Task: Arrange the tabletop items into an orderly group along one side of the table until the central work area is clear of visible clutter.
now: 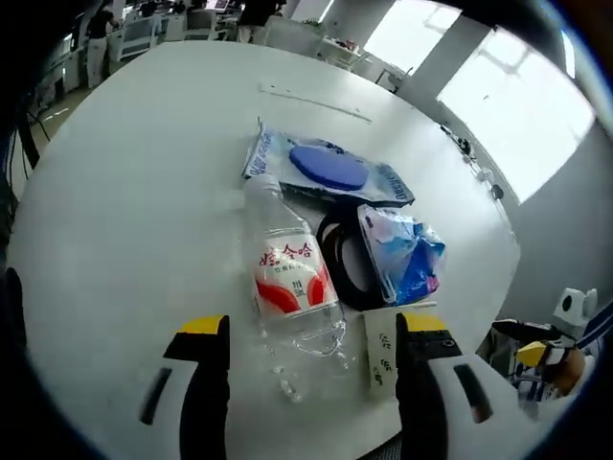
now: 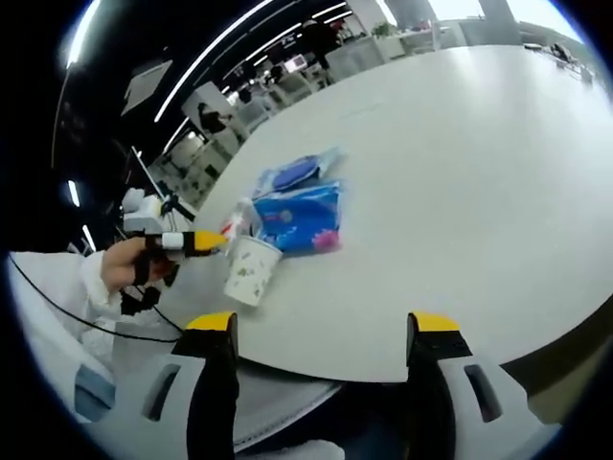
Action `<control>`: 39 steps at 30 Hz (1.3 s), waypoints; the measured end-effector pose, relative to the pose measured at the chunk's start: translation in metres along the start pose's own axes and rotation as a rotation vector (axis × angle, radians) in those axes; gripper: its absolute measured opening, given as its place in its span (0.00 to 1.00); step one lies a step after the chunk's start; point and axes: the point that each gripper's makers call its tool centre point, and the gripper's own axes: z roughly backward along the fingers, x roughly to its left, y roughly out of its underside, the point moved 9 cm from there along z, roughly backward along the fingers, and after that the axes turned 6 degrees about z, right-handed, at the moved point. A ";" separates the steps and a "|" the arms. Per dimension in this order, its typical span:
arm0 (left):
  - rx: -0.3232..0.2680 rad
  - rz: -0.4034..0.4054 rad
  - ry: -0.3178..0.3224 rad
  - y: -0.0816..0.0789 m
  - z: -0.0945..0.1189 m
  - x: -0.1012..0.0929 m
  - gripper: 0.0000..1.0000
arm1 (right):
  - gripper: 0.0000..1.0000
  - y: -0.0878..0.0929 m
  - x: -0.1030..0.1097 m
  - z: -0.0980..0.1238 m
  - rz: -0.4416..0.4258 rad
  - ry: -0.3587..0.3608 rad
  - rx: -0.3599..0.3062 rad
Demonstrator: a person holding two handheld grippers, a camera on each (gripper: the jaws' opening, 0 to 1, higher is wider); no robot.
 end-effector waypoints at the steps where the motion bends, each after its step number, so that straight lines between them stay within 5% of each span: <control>1: 0.002 0.005 -0.002 0.000 -0.001 0.000 0.71 | 0.70 0.001 0.000 0.000 -0.003 0.001 0.001; 25: 0.007 -0.014 -0.121 -0.004 -0.024 0.005 0.59 | 0.68 0.006 -0.005 -0.004 -0.039 0.018 0.007; 39: -0.043 -0.096 -0.229 -0.001 -0.037 -0.008 0.66 | 0.66 0.006 -0.003 -0.008 -0.055 0.011 -0.002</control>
